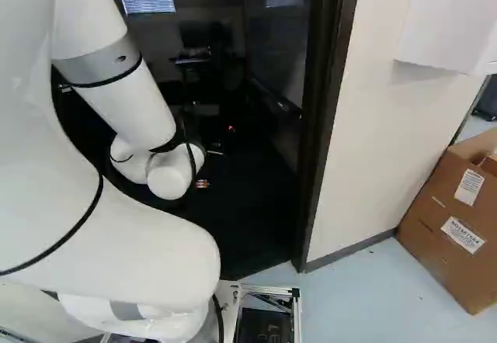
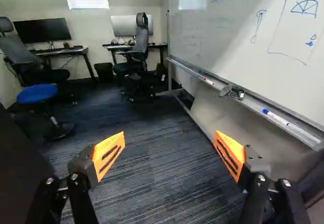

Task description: Open the door and move inside

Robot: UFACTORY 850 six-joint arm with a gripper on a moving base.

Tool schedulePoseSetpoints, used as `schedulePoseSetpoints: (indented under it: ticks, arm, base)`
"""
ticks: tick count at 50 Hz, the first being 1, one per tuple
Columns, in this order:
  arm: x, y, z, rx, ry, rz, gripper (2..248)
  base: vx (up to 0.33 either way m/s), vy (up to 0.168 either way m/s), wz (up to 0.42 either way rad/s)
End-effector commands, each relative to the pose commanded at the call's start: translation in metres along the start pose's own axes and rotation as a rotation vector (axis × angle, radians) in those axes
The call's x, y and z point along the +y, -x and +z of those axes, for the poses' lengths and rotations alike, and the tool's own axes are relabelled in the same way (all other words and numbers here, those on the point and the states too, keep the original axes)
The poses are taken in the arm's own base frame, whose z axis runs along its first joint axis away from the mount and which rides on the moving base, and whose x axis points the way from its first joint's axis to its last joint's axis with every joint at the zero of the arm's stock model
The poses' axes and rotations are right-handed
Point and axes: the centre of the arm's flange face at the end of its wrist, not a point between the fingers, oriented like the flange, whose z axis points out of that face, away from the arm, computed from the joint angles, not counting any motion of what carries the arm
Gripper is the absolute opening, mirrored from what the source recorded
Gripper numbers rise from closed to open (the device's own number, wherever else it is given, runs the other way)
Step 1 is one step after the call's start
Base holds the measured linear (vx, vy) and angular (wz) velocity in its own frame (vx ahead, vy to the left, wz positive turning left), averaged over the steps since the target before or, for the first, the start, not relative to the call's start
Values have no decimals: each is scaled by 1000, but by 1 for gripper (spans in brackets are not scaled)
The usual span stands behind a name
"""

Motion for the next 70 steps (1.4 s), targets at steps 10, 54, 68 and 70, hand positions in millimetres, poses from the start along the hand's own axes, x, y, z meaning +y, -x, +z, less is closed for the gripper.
schedulePoseSetpoints:
  ticks: [10,54,68,70]
  arm:
    - [0,0,0,0,0,0,247]
    - [0,0,0,0,0,0,247]
    - [0,0,0,0,0,0,247]
    - [0,0,0,0,0,0,247]
  base:
    - [94,30,178]
    - [131,23,208]
    - [152,45,216]
    - [157,47,222]
